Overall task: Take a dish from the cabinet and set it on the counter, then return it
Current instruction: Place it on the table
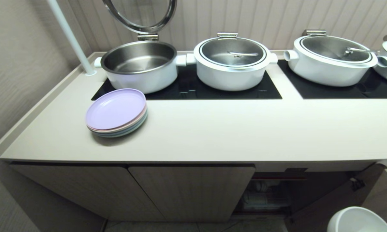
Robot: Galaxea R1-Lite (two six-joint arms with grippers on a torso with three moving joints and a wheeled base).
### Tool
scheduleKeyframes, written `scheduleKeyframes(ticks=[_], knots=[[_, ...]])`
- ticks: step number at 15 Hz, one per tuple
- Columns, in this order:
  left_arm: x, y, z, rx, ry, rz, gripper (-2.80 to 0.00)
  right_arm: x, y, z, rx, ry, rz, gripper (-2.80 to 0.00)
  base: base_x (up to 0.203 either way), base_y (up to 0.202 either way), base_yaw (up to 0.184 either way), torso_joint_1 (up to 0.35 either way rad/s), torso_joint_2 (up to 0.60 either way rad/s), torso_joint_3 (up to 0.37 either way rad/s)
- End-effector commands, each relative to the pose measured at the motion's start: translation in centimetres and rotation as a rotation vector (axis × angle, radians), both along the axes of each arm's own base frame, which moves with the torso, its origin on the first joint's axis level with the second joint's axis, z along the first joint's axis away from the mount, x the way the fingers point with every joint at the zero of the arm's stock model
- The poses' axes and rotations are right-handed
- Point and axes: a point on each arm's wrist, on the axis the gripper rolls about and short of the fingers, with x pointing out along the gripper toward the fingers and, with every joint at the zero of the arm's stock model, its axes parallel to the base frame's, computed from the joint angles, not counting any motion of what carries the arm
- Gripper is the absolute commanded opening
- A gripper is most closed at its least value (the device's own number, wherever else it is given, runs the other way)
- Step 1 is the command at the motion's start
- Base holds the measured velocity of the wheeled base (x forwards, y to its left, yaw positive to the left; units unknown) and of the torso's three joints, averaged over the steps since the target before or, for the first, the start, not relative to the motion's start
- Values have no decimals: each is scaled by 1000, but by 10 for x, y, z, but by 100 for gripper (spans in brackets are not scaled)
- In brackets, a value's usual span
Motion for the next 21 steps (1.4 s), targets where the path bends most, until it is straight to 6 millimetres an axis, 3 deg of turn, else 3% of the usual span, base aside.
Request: scheduleKeyframes(ticks=[1, 21], knots=[[0, 0, 0, 0, -1, 0, -280, 0, 0, 0, 4, 6, 0, -280, 0, 0, 0, 160, -325, -181], [0, 0, 0, 0, -1, 0, -280, 0, 0, 0, 3, 6, -5, -280, 0, 0, 0, 108, -217, -108]])
